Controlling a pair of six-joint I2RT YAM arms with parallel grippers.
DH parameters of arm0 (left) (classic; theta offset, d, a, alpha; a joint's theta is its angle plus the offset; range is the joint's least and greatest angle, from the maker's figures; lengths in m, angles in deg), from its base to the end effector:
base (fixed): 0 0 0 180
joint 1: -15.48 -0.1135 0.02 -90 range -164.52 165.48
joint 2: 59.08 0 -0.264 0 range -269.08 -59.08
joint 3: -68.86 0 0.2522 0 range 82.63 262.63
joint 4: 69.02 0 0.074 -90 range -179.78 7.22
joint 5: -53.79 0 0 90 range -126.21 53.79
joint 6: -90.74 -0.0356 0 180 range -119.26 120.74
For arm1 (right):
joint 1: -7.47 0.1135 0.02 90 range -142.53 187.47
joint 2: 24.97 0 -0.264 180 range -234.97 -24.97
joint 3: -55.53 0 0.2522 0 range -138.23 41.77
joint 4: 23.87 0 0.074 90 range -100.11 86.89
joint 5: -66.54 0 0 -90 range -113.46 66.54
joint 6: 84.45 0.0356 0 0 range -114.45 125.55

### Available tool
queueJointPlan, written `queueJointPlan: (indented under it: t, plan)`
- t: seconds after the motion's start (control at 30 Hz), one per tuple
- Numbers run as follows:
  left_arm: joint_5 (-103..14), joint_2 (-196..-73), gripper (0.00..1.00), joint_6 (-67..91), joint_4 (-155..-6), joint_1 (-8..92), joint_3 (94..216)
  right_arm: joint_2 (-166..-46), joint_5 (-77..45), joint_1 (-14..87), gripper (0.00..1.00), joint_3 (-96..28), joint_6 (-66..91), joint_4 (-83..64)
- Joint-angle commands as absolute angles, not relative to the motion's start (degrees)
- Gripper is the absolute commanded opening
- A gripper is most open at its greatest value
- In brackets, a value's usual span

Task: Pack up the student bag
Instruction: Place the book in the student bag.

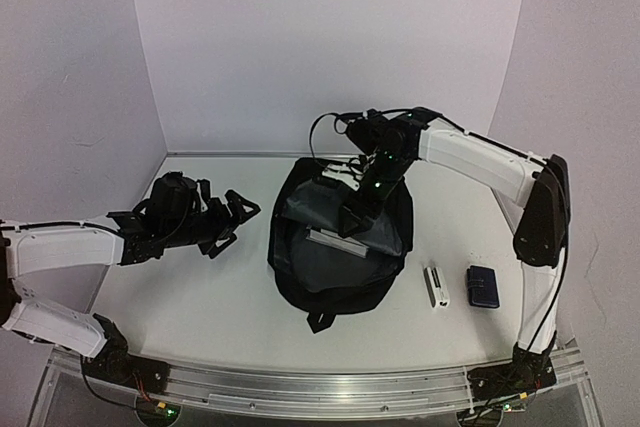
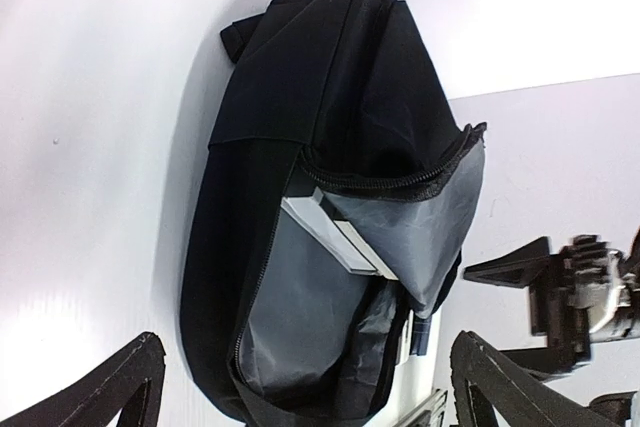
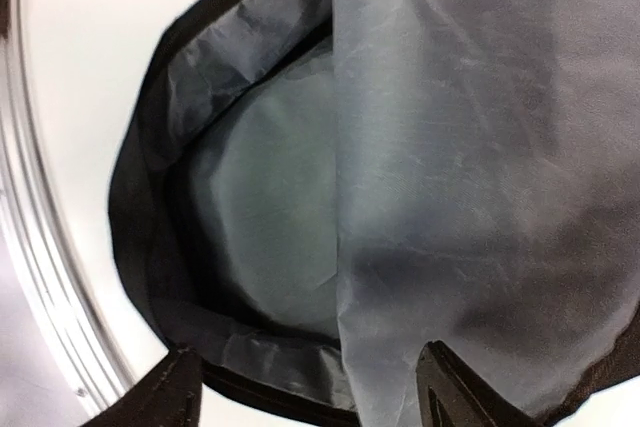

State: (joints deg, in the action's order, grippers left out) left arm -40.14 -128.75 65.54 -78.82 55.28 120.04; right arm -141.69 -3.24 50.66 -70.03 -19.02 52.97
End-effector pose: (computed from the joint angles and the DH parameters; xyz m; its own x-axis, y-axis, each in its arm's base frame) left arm 0.2012 -0.1708 0.2292 -0.7748 -0.5294 -0.3455 -0.0378 0.5844 -0.8106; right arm 0.3037 0.3020 0.2885 -0.3085 -0.8248 -0.4739 -0.9510 0.2778 0.1357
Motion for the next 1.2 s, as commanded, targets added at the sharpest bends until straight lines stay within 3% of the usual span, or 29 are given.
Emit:
queueJointPlan:
  t: [0.0,0.3,0.4,0.57,0.63,0.77,0.87,1.17]
  plan:
    - [-44.32,-130.51,0.99,60.38,-80.35,53.7,124.83,-136.55,2.58,46.29,0.77,-76.42,-16.08,54.14]
    - [-46.72,-132.21,0.99,60.24,-79.11,52.94,125.17,-149.08,4.2,37.4,0.84,-88.88,-7.44,54.45]
    - [-46.74,-131.5,1.0,60.32,-79.33,52.75,124.85,-151.99,5.69,37.18,0.92,-89.51,-6.55,54.67]
    - [-46.32,-130.5,1.0,60.07,-80.26,52.65,124.8,-155.02,8.74,37.13,0.94,-89.23,-5.48,55.45]
    - [-46.21,-130.41,1.0,60.07,-80.47,52.62,124.64,-155.28,11.79,37.17,0.9,-88.33,-5.51,56.26]
    - [-46.3,-130.48,1.0,59.79,-80.68,52.22,124.53,-154.15,19.69,37.34,0.69,-86.62,-6.39,59.01]
    - [-46.94,-130.92,1.0,58.83,-81.56,51.54,125.18,-150.74,23.07,38.28,0.59,-83.59,-6.89,59.33]
    - [-50.15,-132.63,0.98,55.1,-85.28,47.08,128.28,-141.21,23.14,46.91,0.54,-69.86,-9.75,59.09]
